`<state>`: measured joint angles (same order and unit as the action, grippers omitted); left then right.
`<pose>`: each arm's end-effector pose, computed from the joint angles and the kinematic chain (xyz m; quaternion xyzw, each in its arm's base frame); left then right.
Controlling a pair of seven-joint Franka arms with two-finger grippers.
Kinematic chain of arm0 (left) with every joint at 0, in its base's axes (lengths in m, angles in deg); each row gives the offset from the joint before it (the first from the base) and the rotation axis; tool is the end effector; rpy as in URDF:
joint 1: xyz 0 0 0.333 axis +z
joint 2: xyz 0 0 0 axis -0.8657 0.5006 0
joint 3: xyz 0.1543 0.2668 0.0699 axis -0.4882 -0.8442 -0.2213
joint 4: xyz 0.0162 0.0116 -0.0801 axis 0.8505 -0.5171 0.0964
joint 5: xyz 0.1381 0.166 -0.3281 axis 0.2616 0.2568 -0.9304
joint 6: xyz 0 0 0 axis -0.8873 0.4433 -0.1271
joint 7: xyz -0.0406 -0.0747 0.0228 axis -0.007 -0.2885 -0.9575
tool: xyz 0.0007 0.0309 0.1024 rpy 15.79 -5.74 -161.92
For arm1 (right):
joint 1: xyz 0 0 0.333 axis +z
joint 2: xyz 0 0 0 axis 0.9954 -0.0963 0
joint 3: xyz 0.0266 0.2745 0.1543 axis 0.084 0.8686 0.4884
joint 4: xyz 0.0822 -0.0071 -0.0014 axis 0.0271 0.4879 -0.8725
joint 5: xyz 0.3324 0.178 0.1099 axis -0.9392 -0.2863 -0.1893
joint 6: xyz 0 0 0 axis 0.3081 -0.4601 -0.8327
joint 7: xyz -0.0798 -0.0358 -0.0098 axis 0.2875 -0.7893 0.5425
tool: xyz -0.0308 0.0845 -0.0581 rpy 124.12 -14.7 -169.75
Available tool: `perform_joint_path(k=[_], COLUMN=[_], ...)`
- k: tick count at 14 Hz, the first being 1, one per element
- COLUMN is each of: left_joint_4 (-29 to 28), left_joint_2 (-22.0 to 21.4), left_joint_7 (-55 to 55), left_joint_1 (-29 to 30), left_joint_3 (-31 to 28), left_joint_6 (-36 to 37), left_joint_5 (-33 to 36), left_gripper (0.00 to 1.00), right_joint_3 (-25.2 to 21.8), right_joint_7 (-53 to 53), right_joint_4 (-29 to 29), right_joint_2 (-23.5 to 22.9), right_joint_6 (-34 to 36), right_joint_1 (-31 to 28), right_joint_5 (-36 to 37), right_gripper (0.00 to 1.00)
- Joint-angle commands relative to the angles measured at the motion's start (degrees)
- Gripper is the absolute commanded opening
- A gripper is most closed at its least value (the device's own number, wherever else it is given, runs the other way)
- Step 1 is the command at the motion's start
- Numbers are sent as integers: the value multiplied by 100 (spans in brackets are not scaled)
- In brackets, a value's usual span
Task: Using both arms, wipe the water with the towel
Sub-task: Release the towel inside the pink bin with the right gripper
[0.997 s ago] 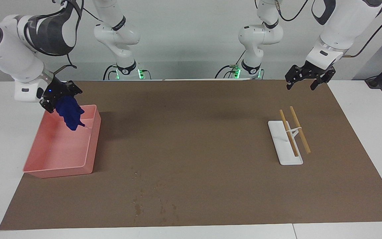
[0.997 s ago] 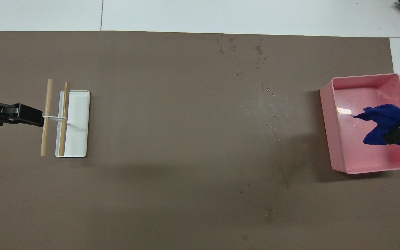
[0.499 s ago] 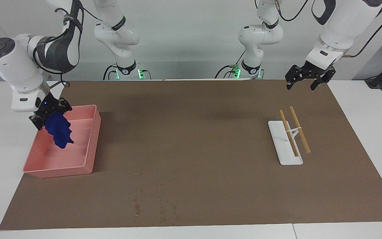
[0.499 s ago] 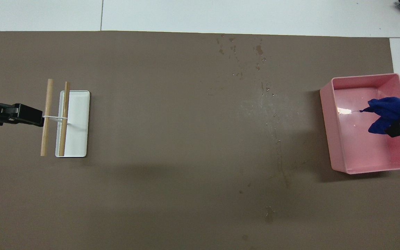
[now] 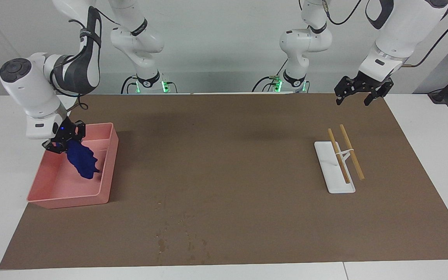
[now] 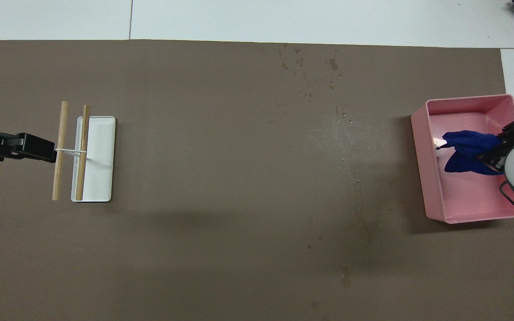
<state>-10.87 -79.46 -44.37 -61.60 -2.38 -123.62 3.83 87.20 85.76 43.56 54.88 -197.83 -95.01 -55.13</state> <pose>0.5362 -0.0492 0.6195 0.9985 -0.0497 -0.0219 0.0087 0.5751 -0.1281 0.4498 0.9049 0.4239 -0.0089 0.0364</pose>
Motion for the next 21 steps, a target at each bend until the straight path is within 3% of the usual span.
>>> perform_joint_path(k=[1, 8, 11, 14, 17, 21], left_joint_4=[-27, -27, -27, -27, -27, -27], left_joint_2=[-48, -48, -48, -48, -48, -48], left_joint_7=[-20, -20, -20, -20, -20, -20], left_joint_1=[76, 76, 76, 76, 76, 76], left_joint_3=[40, 40, 40, 40, 40, 40], left_joint_6=[40, 40, 40, 40, 40, 40], left_joint_5=[-2, -2, 7, 7, -2, -2], left_gripper=[100, 100, 100, 100, 100, 100], right_joint_3=[103, 261, 428, 490, 945, 729], right_joint_7=[59, -1847, -2278, -3427, -4122, -4318], right_joint_4=[-139, -2318, -2443, -2382, -2364, -2355], right_joint_2=[132, 211, 396, 510, 528, 598], right_joint_6=[173, 2853, 2969, 3277, 3225, 3234], right_joint_1=[-1, 632, 667, 728, 808, 966], right_joint_5=[22, -110, -190, -295, -365, -365], right_gripper=[100, 100, 100, 100, 100, 100])
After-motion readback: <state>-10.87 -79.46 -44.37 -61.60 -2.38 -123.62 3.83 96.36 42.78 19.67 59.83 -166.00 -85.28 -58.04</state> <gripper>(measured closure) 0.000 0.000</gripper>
